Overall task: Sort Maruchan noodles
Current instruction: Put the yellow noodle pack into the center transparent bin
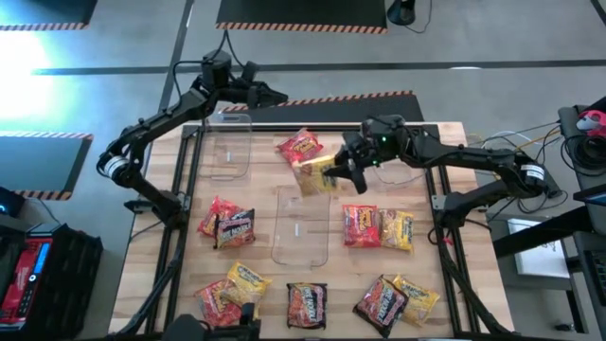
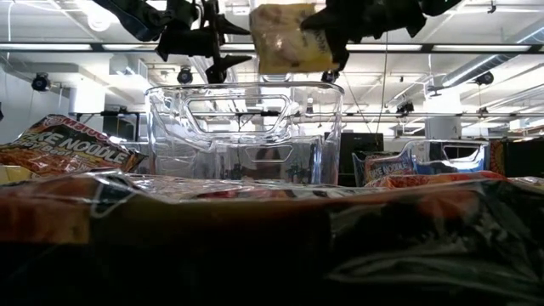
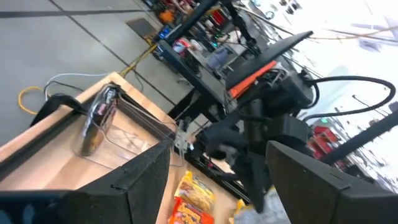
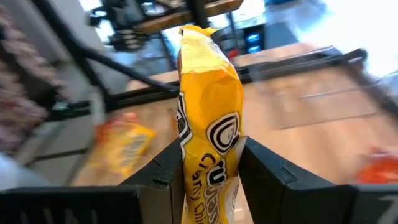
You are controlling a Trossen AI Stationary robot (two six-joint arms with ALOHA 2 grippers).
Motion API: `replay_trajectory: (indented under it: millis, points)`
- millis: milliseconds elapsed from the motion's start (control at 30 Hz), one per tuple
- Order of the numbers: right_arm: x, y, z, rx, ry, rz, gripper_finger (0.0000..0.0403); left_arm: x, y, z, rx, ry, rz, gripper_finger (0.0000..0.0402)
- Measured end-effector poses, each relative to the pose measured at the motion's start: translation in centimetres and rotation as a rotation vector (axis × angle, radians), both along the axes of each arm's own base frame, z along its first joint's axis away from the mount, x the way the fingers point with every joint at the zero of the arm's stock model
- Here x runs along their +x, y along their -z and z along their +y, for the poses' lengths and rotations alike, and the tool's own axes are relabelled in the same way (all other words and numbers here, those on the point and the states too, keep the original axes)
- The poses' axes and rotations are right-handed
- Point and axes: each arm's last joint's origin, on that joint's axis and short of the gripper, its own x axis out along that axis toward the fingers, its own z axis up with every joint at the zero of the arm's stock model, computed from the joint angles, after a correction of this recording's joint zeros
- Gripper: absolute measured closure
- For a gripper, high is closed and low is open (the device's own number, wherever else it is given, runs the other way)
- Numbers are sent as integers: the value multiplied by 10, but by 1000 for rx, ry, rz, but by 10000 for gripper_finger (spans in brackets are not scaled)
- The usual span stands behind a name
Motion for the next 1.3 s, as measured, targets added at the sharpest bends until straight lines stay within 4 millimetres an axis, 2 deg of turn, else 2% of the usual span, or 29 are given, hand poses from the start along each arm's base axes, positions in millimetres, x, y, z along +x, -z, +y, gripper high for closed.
replay_trajectory:
  millis: [233,433,567,833,1033,1300]
  points:
    - [1,2,3,71,51,37,289,-1,0,1,8,6,-2,152]
    - [4,0,5,-172,122,2,289,-6,0,5,8,-10,-2,152]
    - [4,-3,5,-179,139,-12,289,-8,0,7,-3,-20,-1,152]
    - [9,-24,9,-137,103,212,289,-9,-1,7,-10,-24,-2,152]
    - [28,-18,3,-12,119,441,289,-9,-1,7,-9,-24,-2,152]
    - [55,-9,1,4,58,698,289,-14,-1,10,-11,-7,-6,152]
